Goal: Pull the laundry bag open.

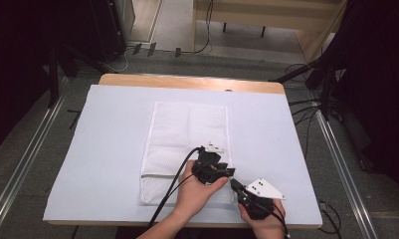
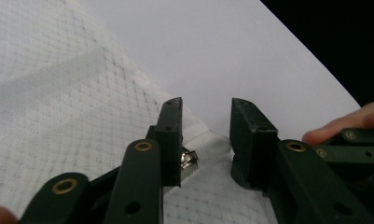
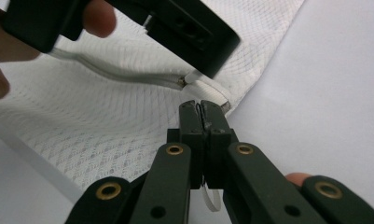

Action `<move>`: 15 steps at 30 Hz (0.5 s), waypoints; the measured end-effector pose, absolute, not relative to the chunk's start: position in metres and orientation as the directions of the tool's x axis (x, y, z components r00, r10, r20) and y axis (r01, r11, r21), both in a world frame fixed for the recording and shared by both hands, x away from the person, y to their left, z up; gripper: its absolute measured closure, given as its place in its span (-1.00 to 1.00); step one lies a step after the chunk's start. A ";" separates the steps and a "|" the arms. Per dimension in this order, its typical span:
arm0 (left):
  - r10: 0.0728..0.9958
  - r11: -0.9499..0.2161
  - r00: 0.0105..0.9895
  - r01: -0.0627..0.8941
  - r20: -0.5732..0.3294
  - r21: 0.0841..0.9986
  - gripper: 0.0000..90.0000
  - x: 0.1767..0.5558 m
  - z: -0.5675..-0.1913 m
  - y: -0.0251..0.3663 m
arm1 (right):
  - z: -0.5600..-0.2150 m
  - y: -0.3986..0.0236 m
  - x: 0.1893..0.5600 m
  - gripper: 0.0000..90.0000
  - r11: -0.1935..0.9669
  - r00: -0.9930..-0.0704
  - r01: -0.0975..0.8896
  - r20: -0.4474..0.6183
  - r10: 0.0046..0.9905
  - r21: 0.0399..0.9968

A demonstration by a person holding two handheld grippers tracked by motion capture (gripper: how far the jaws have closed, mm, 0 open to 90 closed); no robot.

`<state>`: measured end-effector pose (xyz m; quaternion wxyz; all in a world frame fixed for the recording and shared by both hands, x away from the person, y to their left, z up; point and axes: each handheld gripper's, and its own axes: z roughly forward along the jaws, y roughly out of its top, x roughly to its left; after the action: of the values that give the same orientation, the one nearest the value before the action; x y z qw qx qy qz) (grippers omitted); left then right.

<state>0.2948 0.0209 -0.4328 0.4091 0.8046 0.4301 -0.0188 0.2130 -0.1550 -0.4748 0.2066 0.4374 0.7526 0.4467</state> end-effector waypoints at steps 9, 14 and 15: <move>0.638 -0.267 0.608 0.750 -0.473 0.604 0.70 0.296 -0.441 0.038 | -0.474 -0.155 0.214 1.00 0.222 -0.531 0.472 0.074 0.844 0.853; 0.629 -0.250 0.595 0.764 -0.501 0.594 0.85 0.296 -0.447 0.048 | -0.475 -0.154 0.213 1.00 0.224 -0.533 0.473 0.074 0.843 0.852; 0.629 -0.249 0.593 0.767 -0.503 0.592 0.88 0.296 -0.448 0.049 | -0.475 -0.155 0.213 1.00 0.223 -0.532 0.473 0.074 0.843 0.852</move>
<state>0.2957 0.0485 -0.4478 0.4227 0.7860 0.4438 -0.0815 0.2135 -0.1545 -0.4747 0.2083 0.4366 0.7538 0.4447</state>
